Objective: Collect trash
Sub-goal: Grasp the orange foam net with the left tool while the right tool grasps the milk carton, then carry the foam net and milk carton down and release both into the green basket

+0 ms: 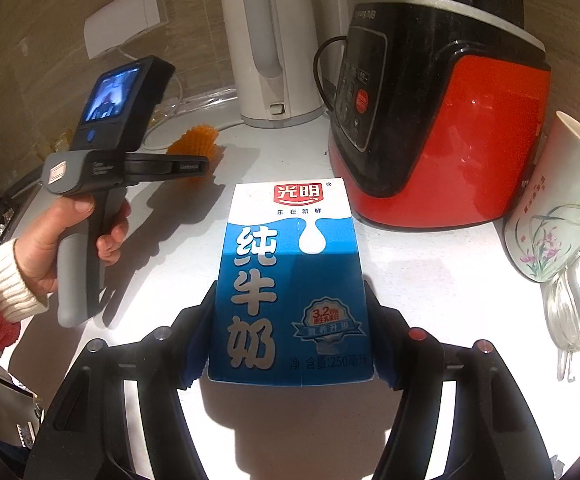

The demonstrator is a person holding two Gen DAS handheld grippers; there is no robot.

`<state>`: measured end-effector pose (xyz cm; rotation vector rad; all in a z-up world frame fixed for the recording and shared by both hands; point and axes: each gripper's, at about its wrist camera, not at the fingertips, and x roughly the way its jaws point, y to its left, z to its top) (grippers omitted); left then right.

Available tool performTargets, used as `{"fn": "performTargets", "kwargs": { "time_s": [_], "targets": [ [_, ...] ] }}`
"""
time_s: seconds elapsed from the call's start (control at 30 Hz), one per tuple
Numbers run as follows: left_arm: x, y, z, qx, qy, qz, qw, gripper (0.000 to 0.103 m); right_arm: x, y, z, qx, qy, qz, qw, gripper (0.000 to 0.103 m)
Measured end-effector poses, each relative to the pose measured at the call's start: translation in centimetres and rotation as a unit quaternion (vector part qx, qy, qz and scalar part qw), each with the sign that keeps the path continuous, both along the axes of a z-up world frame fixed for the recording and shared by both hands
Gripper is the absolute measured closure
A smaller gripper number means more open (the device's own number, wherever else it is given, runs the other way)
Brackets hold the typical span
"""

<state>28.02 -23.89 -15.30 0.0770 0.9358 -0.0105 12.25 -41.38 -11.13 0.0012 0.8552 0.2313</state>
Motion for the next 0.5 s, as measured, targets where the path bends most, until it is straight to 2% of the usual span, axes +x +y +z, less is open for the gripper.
{"fn": "performTargets", "kwargs": {
  "time_s": [0.2, 0.5],
  "targets": [
    [-5.1, 1.9, 3.2, -0.012, -0.02, -0.007, 0.9997, 0.067, -2.3, 1.9, 2.0, -0.002, -0.014, 0.005, 1.0, 0.037],
    [-18.6, 8.6, 7.9, -0.02, -0.026, -0.001, 0.9995, 0.066, -10.4, 8.3, 4.5, 0.012, -0.024, 0.025, 0.999, 0.037]
  ]
}}
